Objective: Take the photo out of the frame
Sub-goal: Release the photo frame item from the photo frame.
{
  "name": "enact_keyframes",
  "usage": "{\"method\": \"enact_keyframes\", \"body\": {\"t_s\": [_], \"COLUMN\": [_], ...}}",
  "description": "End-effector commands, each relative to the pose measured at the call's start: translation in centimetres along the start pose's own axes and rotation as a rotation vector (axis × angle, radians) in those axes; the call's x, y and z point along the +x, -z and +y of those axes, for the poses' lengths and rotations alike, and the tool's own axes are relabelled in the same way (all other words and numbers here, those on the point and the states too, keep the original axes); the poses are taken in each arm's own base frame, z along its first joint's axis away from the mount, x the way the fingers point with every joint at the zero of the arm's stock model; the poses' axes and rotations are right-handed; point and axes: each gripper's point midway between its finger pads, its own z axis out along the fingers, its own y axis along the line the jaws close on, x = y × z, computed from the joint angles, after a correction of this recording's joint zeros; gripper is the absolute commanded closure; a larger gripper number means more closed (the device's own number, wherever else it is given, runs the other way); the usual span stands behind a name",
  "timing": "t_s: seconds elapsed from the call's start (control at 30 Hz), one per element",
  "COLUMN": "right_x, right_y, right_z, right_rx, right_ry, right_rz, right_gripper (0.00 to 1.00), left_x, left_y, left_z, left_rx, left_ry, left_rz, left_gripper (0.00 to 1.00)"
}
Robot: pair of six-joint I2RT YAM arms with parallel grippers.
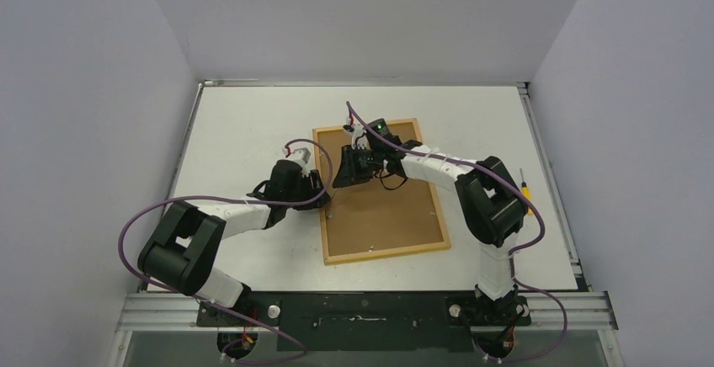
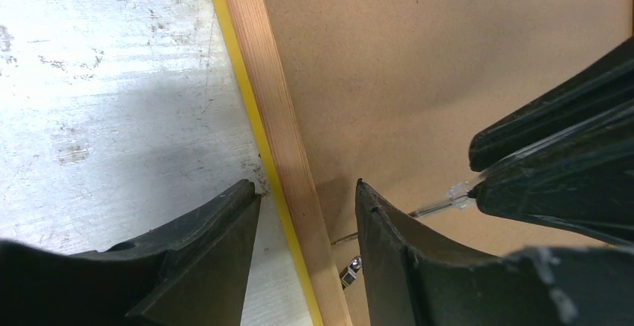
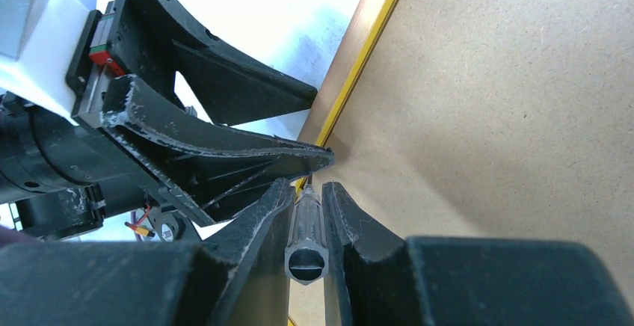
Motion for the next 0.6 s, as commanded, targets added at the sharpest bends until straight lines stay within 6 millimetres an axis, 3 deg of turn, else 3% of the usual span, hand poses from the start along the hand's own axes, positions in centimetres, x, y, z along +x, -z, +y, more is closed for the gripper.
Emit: {"method": "enact_keyframes", "body": {"t_s": [0.0,0.57], "right_x": [-0.9,-0.8], "right_y": [-0.6,-1.0], "right_z": [0.9,0.6], "right_rx": [-0.031,-0.019], "right_ry": [0.038,0.033], "right_rz": [-0.009,0.000], "right_gripper": [0.95,0.95], "left_x": [-0.6,0.5], "left_y": [0.5,0.5], "left_z": [-0.4,-1.7], "left_rx": [0.013,0.047], "left_ry": [-0.031,-0.087], "left_rz": [-0.001,0.055], "left_gripper": [0.52,0.60]}}
